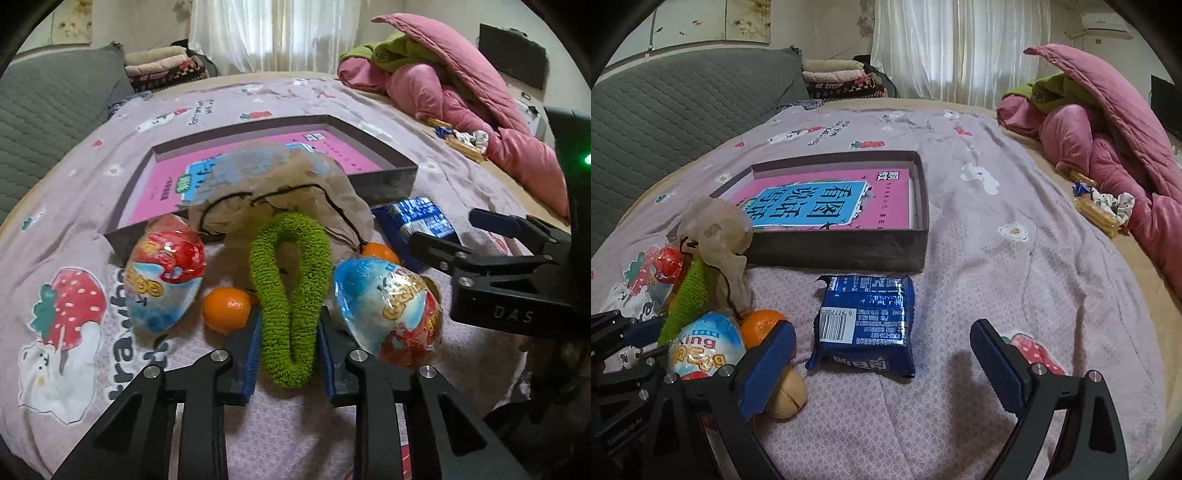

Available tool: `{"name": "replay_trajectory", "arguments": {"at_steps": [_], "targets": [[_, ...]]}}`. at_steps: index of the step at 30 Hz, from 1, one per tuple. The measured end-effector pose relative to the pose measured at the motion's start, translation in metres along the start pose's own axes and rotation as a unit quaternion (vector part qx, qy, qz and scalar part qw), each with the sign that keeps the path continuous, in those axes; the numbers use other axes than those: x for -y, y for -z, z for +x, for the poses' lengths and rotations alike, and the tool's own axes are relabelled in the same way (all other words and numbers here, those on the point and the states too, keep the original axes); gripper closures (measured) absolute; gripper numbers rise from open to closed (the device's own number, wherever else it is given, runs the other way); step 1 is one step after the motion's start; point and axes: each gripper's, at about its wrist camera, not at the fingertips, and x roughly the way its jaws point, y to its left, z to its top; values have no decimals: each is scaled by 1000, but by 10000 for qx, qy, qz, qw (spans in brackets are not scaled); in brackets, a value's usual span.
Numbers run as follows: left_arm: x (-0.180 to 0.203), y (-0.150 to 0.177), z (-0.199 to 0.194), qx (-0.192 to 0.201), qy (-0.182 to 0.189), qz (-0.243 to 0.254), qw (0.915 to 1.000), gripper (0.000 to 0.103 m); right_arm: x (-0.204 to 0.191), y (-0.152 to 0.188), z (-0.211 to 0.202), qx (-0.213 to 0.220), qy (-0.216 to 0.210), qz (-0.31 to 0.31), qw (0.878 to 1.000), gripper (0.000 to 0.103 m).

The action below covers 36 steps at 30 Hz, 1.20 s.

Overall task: Organize objects
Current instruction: 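Close the left gripper on the green ring while the right gripper grasps the blue packet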

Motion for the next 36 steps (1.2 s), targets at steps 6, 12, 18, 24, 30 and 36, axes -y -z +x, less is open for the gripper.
{"name": "replay_trajectory", "arguments": {"at_steps": [6, 12, 18, 24, 30, 36], "targets": [[1, 2, 3, -26, 27, -28, 10000, 77, 3, -5, 14, -193, 52, 254, 9995, 9], [-1, 2, 3, -2, 25, -38, 10000, 77, 5, -11, 29, -395, 135, 409, 9983, 17], [-1, 0, 4, -8, -17, -10, 10000, 77, -3, -14, 34, -444, 220, 267, 9984, 29], [-3, -3, 7, -66, -72, 48, 9999, 78, -6, -17, 44, -655, 246, -32, 9975, 30], [-4, -7, 12, -157, 2, -33, 9999, 78, 3, -13, 41, -613, -146, 10, 9980, 38], [-4, -8, 14, -130, 51, -138, 9998, 79, 12, -10, 33, -380, -393, 109, 9984, 49]]}}
